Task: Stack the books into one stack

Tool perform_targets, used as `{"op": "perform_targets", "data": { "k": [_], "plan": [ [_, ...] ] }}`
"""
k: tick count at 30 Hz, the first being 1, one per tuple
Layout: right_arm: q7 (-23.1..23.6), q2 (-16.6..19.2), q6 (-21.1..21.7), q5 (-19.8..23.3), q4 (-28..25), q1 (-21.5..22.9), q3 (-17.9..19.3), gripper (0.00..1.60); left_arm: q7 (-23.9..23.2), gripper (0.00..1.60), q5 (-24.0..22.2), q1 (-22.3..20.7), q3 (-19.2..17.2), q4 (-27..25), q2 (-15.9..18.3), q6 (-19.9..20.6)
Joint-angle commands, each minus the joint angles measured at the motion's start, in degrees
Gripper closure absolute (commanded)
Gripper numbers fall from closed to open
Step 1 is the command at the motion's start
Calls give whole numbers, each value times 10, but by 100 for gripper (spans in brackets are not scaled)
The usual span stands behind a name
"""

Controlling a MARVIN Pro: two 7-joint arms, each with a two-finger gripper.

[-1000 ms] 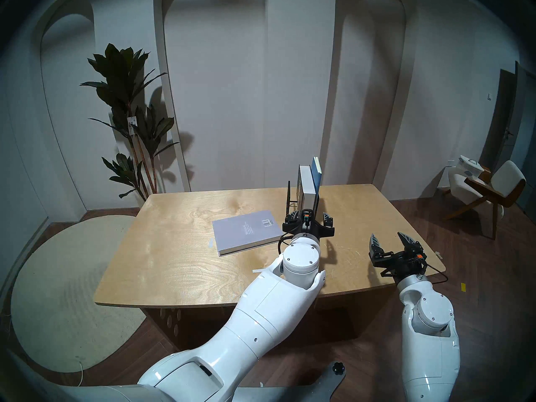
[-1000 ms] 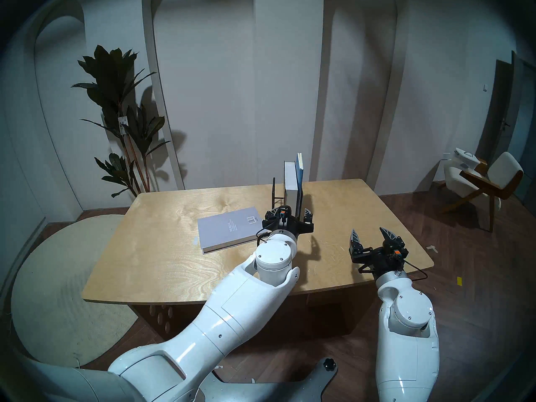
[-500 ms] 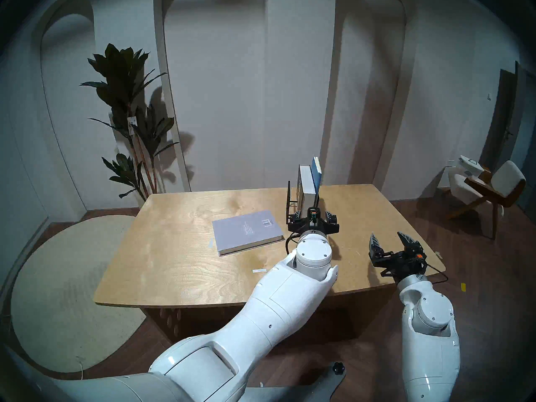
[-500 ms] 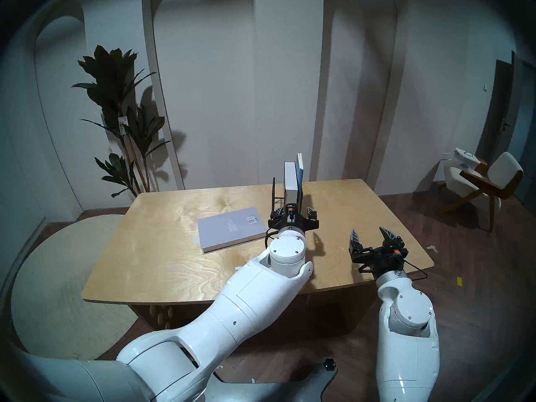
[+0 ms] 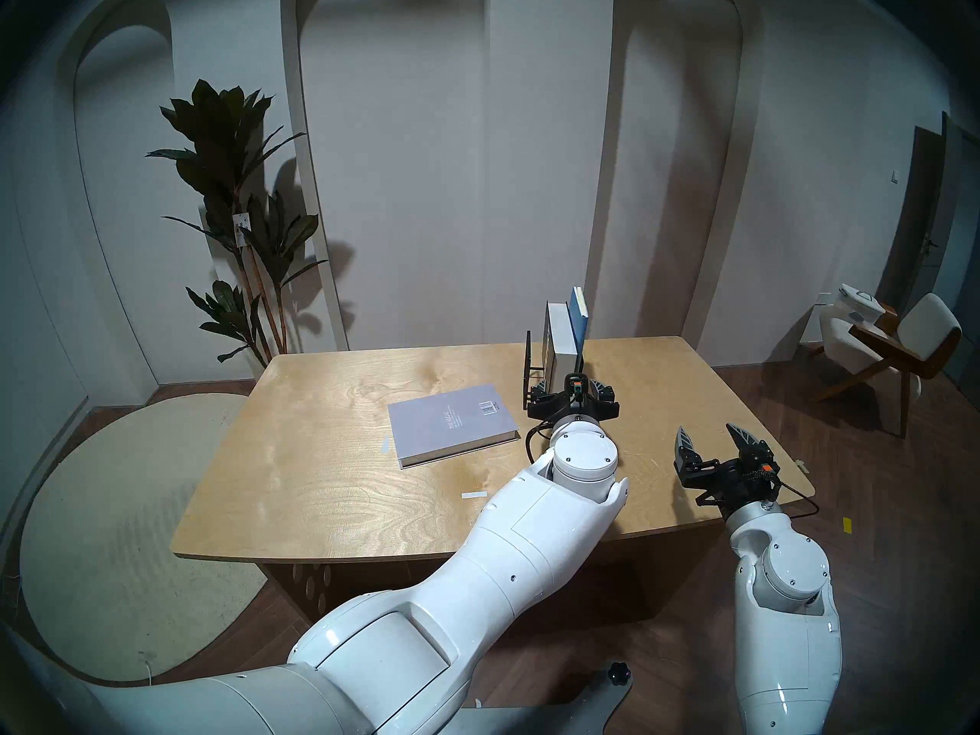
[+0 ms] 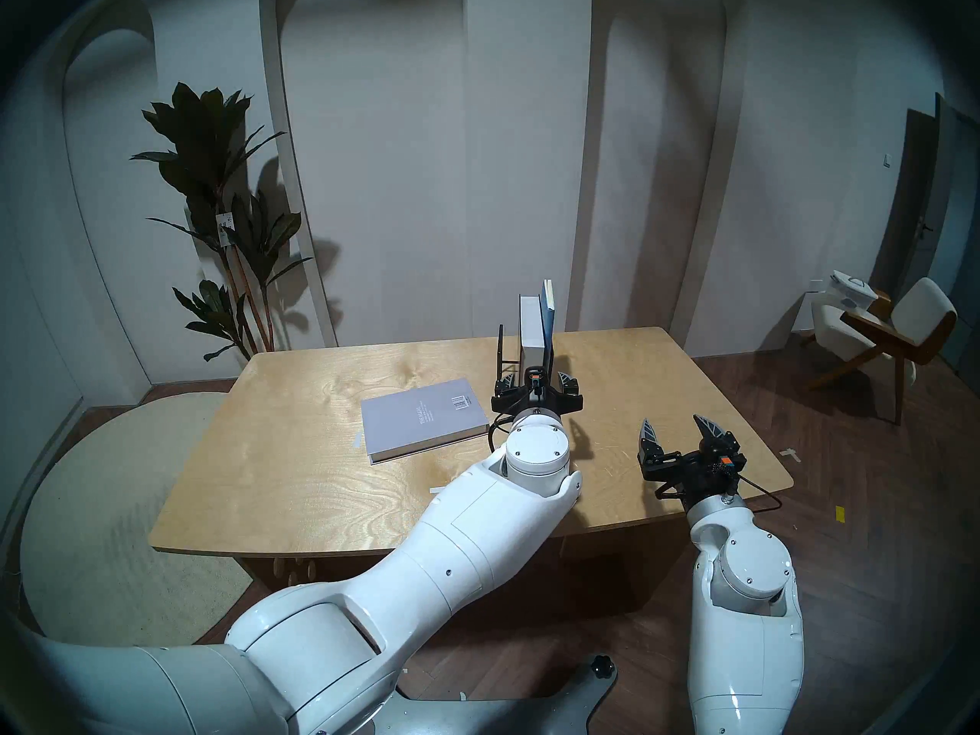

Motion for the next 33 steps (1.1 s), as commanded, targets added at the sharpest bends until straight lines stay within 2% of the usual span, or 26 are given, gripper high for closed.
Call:
{"op": "perform_targets", "data": {
  "k": [1, 4, 10, 19, 24, 27, 30, 33],
  "plan": [
    [-1, 0, -4, 0, -12, 2, -1, 0, -11, 0, -5, -33, -5, -5, -19, -8],
    [-1, 0, -4, 0, -12, 2, -1, 0, -38, 0, -21, -38, -12, 0, -18, -6],
    [-2, 0, -3, 0, -13, 2, -1, 0, -63, 0, -29, -50, -14, 26, -23, -16],
    [-2, 1, -3, 0, -13, 1, -1, 0, -65, 0, -37, -77, -24, 95, -40, -36],
    [-2, 1, -4, 1, -12, 1, -2, 0, -70, 0, -42, -86, -29, 113, -42, -49],
    [-2, 1, -4, 1, -12, 1, -2, 0, -73, 0, -43, -82, -31, 106, -40, -52],
    [-2, 2, -4, 1, -12, 1, -2, 0, -78, 0, -44, -59, -30, 62, -26, -52],
    [-2, 2, -4, 1, -12, 1, -2, 0, -86, 0, -48, -47, -32, 48, -25, -62]
  ]
}}
